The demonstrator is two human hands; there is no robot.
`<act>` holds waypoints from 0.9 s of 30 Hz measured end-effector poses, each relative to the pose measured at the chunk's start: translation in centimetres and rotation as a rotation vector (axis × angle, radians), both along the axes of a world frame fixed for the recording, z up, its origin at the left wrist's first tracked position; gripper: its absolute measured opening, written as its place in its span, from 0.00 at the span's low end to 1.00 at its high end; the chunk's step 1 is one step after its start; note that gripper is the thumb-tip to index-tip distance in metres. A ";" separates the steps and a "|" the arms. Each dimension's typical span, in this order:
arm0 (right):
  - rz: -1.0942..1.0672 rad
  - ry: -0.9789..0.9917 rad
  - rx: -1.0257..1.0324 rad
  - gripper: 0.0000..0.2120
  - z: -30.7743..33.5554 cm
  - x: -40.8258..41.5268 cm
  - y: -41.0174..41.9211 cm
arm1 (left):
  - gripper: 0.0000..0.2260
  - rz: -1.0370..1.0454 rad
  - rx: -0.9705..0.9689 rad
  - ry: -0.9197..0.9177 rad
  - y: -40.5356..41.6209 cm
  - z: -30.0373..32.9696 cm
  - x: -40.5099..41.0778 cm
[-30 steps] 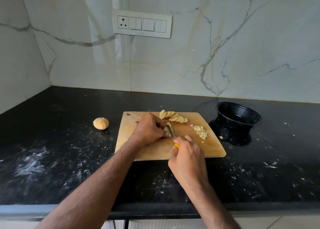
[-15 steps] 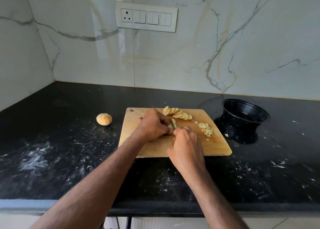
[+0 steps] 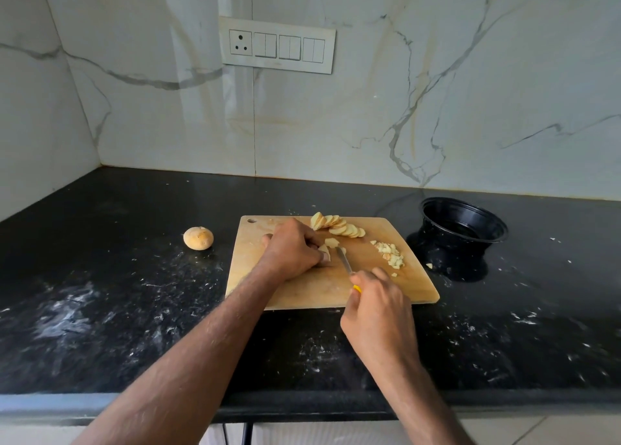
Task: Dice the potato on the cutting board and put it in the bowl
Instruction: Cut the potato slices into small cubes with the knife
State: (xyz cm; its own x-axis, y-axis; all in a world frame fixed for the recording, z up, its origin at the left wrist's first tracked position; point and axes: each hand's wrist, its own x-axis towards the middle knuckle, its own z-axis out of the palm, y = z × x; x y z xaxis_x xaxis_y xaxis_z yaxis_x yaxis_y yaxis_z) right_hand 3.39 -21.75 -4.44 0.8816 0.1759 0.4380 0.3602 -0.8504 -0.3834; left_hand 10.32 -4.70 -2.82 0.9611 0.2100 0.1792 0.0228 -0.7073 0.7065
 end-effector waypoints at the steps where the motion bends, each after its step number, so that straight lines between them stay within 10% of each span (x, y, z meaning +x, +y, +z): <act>1: -0.007 -0.003 0.019 0.12 0.0 0.0 0.0 | 0.12 -0.004 0.004 -0.004 -0.1 0.1 -0.1; 27: -0.026 -0.038 -0.037 0.15 1.2 2.5 2.5 | 0.12 -0.017 0.039 -0.027 0.3 0.0 -0.1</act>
State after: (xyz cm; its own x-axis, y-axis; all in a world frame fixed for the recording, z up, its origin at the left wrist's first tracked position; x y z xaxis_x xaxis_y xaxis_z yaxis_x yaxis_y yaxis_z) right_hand 5.91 -19.26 -3.27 0.8688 0.1702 0.4649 0.3518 -0.8730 -0.3379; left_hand 10.20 -4.45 -2.87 0.9592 0.1861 0.2128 -0.0082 -0.7342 0.6789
